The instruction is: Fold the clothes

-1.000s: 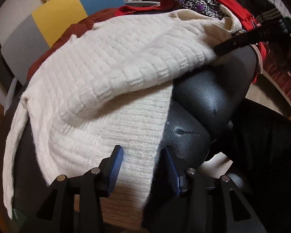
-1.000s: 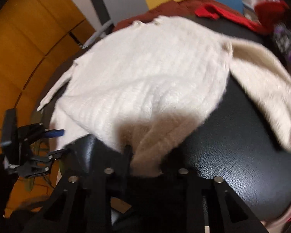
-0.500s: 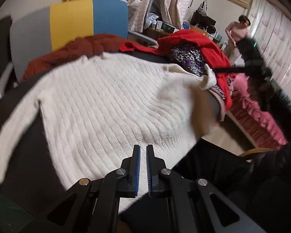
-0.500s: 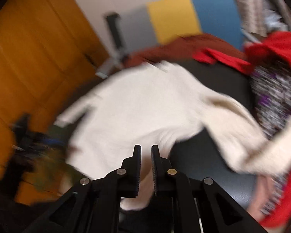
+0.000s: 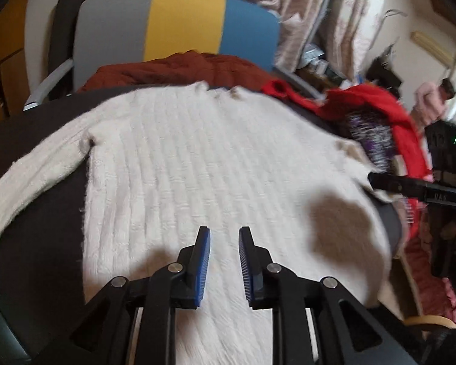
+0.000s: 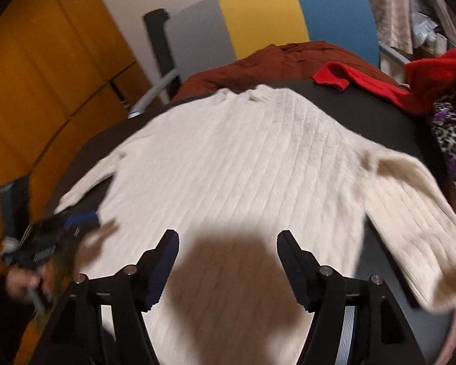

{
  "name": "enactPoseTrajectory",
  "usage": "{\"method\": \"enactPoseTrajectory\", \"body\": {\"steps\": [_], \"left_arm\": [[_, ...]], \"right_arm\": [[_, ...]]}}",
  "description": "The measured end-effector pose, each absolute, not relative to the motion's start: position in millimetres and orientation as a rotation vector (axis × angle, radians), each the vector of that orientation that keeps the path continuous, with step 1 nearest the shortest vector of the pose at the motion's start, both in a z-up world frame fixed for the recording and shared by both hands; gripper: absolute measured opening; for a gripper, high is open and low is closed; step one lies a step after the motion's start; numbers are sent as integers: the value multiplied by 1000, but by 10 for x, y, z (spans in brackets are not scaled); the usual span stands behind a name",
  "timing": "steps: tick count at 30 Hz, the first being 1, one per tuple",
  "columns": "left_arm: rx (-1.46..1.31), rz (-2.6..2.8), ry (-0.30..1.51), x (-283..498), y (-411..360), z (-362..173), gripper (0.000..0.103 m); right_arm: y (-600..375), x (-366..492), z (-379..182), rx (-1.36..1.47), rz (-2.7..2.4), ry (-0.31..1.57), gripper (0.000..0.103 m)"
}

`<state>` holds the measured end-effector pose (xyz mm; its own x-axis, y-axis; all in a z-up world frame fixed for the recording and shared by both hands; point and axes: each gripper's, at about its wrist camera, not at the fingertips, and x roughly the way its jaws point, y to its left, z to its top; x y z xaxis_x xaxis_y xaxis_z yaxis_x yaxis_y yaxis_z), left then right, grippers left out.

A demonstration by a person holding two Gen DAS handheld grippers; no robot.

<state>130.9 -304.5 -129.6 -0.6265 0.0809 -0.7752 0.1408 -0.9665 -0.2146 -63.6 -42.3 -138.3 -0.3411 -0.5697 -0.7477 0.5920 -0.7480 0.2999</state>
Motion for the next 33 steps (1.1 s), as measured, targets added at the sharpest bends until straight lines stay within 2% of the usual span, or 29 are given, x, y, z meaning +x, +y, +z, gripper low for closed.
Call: {"method": "enactPoseTrajectory", "body": {"steps": [2,4,6,10,14,16,22,28,33], "left_arm": [[1396,-2702,378,1276,-3038,-1479,19],[1455,-2641,456,1309,-3060,-1674,19],[1395,-2658,502,1452,-3057,-1708,19],[1371,-2652,631,1642,-3127,-1685,19],[1223,-2603,771,1779,-3624,-1473,20],[1145,-2574,837,1847,-3882,-1363,20],[1013,-2389,855,1661,-4865,-1260,21],[1203,-2159,742,1244,-5450,-1697,22],[1203,-2072,669,1221,-5771,-1823,23]], "right_arm": [[-615,-788,-1540,1185,-2156,57,68],[-774,-910,-1705,1206,-2197,119,68],[-921,-970,-1825,1187,-2233,212,68],[-1160,-964,-1951,1066,-2278,401,82],[-1154,-1103,-1984,1080,-2252,380,92],[-1131,-1120,-1993,1078,-2242,368,93],[-1174,-1128,-2015,1076,-2244,392,95],[-1219,-1142,-2021,1093,-2240,392,100],[-1390,-1171,-2029,1087,-2221,426,103]]}}
